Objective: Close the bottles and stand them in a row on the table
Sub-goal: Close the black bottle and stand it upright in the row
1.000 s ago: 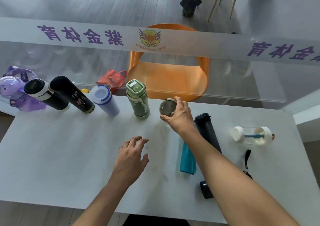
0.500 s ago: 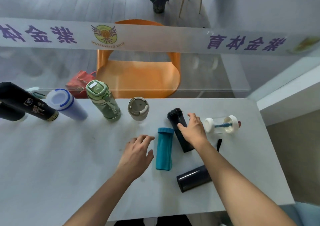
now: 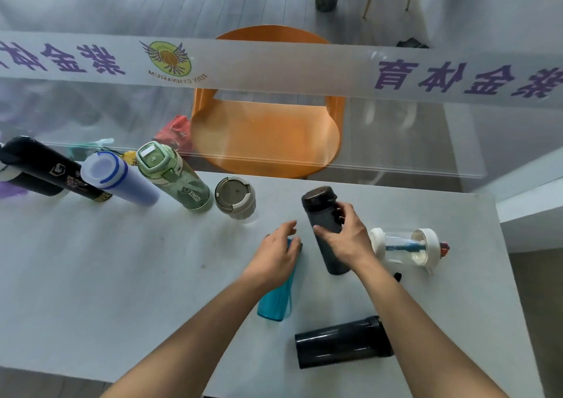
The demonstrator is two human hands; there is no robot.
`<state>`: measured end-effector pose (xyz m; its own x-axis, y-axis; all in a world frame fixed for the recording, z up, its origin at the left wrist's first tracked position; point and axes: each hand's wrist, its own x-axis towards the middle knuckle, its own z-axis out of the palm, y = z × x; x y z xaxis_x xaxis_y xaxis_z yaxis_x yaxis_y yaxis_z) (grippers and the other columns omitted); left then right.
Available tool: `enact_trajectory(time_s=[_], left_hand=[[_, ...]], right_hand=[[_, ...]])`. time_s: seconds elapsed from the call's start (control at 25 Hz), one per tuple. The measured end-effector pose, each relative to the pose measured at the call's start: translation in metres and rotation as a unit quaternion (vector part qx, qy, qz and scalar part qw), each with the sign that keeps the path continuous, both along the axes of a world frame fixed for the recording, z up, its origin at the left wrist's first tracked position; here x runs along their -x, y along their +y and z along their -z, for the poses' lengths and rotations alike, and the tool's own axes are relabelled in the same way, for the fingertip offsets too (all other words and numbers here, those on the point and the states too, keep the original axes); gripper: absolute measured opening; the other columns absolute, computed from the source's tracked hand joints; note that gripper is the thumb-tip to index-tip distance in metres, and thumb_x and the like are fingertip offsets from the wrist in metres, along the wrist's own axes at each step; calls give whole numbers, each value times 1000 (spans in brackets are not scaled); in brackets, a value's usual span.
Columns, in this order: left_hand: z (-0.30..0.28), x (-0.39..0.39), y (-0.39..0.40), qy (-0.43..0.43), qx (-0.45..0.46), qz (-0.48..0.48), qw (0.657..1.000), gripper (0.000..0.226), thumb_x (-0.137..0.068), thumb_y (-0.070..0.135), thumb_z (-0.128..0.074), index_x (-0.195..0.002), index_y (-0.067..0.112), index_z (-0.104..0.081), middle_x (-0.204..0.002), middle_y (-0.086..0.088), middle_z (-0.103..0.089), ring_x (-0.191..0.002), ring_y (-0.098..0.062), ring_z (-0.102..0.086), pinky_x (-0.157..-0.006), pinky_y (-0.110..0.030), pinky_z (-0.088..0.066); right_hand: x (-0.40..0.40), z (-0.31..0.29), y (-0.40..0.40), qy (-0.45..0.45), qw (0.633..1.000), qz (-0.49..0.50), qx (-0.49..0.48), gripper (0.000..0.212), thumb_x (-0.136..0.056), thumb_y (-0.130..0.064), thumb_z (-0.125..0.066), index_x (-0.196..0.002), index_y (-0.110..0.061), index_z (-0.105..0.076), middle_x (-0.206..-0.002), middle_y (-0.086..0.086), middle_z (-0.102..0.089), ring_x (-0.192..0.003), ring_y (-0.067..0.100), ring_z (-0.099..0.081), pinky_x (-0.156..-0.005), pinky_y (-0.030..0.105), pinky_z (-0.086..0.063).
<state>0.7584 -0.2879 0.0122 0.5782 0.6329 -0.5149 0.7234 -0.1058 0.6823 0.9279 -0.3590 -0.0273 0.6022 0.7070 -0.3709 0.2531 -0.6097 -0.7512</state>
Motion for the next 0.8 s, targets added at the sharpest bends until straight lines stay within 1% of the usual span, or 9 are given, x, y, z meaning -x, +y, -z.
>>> enact_trajectory(time_s=[0.08,0.12,0.2,0.24,0.32,0.48,0.64,0.72,0.8], left_hand=[[-5,-23,0,-80,95,-67,990,45,-102,29,-38,-147,29,-34,-147,3,-49,-131,-14,-48,-113,-40,-38],[-6,-31,0,-108,108,-87,984,46,-101,24,-38,-146,30,-35,-146,4,-50,-130,-12,-48,-112,-40,-39],[-8,-37,0,-132,99,-98,981,49,-98,18,-38,-144,36,-36,-144,9,-49,-123,-3,-51,-109,-36,-41],[-7,-36,1,-135,88,-96,982,51,-97,17,-38,-143,38,-36,-144,11,-48,-122,0,-51,-109,-33,-40],[-4,-29,6,-135,72,-99,983,54,-94,15,-36,-143,38,-36,-145,12,-48,-128,-4,-48,-111,-35,-39],[-1,-14,20,-122,70,-130,981,58,-94,9,-35,-142,42,-33,-146,14,-45,-128,-10,-51,-107,-37,-42],[0,-6,26,-138,74,-138,978,62,-93,1,-33,-146,34,-31,-146,11,-43,-138,-16,-42,-113,-44,-37],[-1,-7,28,-142,87,-138,976,64,-93,0,-33,-147,34,-28,-153,7,-39,-138,-17,-41,-110,-43,-40],[-1,-6,28,-141,100,-138,975,65,-94,1,-34,-147,38,-26,-156,7,-36,-134,-16,-45,-101,-39,-46]], right_hand=[[-5,-13,-5,1,999,3,-50,66,-68,-52,-80,-122,-46,-42,-112,-21,-60,-102,6,-59,-85,25,-46],[-6,-17,-6,0,998,4,-63,65,-68,-55,-78,-120,-49,-41,-114,-22,-61,-102,5,-59,-85,25,-46],[-8,-20,-5,3,997,4,-78,61,-71,-49,-80,-118,-48,-41,-121,-14,-64,-108,12,-62,-88,30,-51],[-8,-20,-3,4,996,5,-86,60,-73,-43,-82,-117,-46,-42,-123,-9,-65,-110,15,-63,-89,33,-53],[-4,-19,3,1,995,-3,-98,59,-75,-37,-82,-119,-45,-44,-119,-6,-67,-109,19,-66,-87,36,-56],[12,-20,22,-15,992,-35,-116,59,-78,-41,-78,-126,-43,-43,-116,-5,-68,-105,20,-66,-87,38,-57],[22,-21,31,-29,993,-42,-109,62,-81,-40,-77,-131,-40,-41,-123,2,-67,-110,24,-65,-88,40,-57],[23,-21,32,-36,993,-38,-102,64,-82,-38,-78,-133,-39,-39,-126,3,-67,-112,25,-65,-88,37,-56],[23,-21,32,-32,994,-36,-99,64,-82,-35,-78,-133,-38,-38,-127,3,-66,-112,26,-65,-86,33,-53]])
